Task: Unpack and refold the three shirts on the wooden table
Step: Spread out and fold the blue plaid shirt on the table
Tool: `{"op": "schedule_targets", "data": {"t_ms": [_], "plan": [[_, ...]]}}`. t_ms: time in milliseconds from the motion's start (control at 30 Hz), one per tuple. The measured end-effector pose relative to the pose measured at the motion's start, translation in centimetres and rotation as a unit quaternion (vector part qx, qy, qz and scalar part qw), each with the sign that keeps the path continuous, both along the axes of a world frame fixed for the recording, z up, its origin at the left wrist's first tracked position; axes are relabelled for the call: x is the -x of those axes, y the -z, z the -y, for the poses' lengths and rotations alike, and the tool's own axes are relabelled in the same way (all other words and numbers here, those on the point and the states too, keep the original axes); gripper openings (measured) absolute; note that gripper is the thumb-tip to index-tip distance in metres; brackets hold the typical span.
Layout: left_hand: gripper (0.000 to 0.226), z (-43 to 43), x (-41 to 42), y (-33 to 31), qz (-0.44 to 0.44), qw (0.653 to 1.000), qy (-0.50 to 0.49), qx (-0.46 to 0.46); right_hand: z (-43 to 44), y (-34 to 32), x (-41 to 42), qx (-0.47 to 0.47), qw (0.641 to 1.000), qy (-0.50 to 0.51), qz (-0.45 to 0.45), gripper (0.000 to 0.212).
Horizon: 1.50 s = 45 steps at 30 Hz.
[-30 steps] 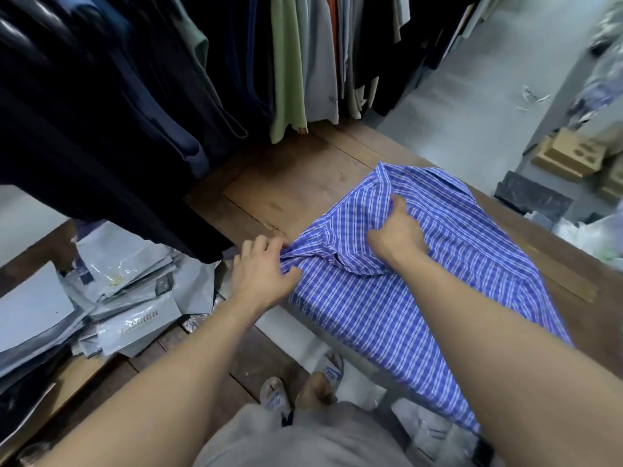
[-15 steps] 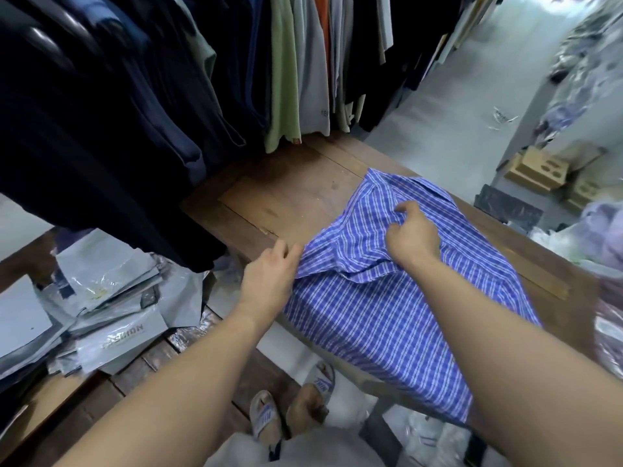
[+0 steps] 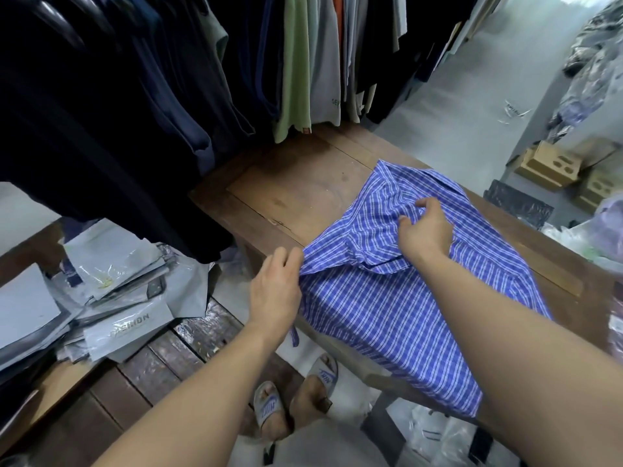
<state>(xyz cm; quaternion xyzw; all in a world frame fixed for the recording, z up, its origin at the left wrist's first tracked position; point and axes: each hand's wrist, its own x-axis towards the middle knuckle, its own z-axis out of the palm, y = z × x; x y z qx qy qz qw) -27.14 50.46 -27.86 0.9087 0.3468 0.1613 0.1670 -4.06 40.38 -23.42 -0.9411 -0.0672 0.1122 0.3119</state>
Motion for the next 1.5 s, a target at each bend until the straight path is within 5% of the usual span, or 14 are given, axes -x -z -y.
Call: {"op": "schedule_targets", "data": {"t_ms": [167, 500, 633, 900, 1267, 1500], "plan": [[0.039, 0.4, 0.8, 0.8, 0.027, 0.996, 0.005, 0.082, 0.1, 0.1, 0.8, -0.01, 1.0, 0.01, 0.002, 0.03], [0.029, 2.0, 1.3, 2.0, 0.015, 0.99, 0.037, 0.138, -0.5, -0.6, 3.4, 0.204, 0.968, -0.134, 0.063, 0.047], [0.035, 1.9, 0.8, 1.3, 0.01, 0.979, 0.024, 0.201, -1.3, -0.2, 4.2, 0.205, 0.949, -0.222, 0.089, 0.048], [0.022, 2.7, 0.5, 0.9, -0.032, 0.983, 0.04, 0.176, -1.9, 0.7, 2.4, 0.258, 0.955, -0.146, 0.028, 0.052], [0.025, 2.8, -1.8, -0.1, -0.015, 0.989, -0.013, 0.145, -1.4, -1.3, -0.3, 0.204, 0.957, -0.186, 0.092, 0.044], [0.043, 2.6, -2.9, -0.8, -0.15, 0.981, -0.018, 0.124, -1.0, -1.1, -0.9, 0.254, 0.947, -0.187, 0.061, 0.025]]}}
